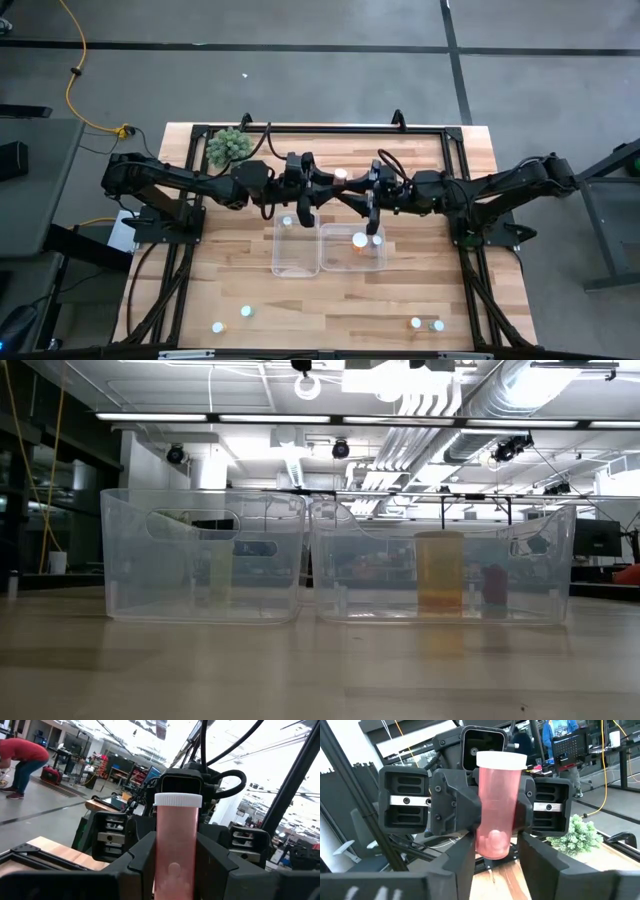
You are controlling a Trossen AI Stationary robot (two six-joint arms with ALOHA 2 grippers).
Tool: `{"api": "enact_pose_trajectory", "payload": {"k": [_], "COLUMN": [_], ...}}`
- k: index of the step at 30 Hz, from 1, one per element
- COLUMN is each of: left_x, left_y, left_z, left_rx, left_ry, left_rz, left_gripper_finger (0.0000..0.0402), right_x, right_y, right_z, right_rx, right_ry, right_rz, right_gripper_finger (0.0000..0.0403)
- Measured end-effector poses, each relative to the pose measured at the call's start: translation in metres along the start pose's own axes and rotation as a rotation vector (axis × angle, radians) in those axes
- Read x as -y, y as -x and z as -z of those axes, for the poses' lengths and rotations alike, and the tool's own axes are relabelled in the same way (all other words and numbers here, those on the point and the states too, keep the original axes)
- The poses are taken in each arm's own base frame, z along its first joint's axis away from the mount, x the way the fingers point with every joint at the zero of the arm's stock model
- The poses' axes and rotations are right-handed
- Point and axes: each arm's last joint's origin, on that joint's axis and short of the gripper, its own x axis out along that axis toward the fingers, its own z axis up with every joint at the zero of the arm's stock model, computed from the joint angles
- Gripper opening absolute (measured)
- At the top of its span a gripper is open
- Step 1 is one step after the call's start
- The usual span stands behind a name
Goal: Pick and place medicine bottles into bin by pill shape (circle, oval)
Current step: Put the red pill bottle into the left transparent bin
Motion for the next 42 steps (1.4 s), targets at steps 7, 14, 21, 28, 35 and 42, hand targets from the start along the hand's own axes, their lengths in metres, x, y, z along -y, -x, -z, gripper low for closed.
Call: {"api": "enact_pose_trajectory", "payload": {"k": [7, 14, 21, 28, 35, 42], "left_x": [0.0, -0.003, -0.003, -0.002, -0.002, -0.002], "left_y": [-0.001, -0.01, -0.009, -0.009, -0.009, -0.009], "left_z": [0.001, 0.014, 0.013, 0.012, 0.011, 0.01], "left_rx": [0.002, 0.005, 0.003, 0.015, 0.025, 0.027], "left_ry": [0.026, 0.061, 0.02, 0.022, 0.054, 0.084], "left_rz": [0.004, 0.045, 0.04, 0.045, 0.048, 0.05], "left_gripper_finger": [0.0101, 0.0101, 0.0101, 0.0101, 0.0101, 0.0101], "right_x": [0.0, 0.003, 0.003, 0.003, 0.003, 0.008], "right_y": [0.0, 0.0, -0.001, -0.001, -0.001, -0.002], "right_z": [0.0, 0.004, 0.004, 0.004, 0.003, 0.001], "right_rx": [-0.004, -0.044, -0.045, -0.044, -0.035, -0.03], "right_ry": [-0.003, -0.016, -0.018, -0.027, -0.018, -0.065], "right_rz": [-0.016, -0.013, -0.016, -0.013, -0.016, 0.007], "right_gripper_finger": [0.0119, 0.0119, 0.0119, 0.012, 0.0176, 0.0227]}}
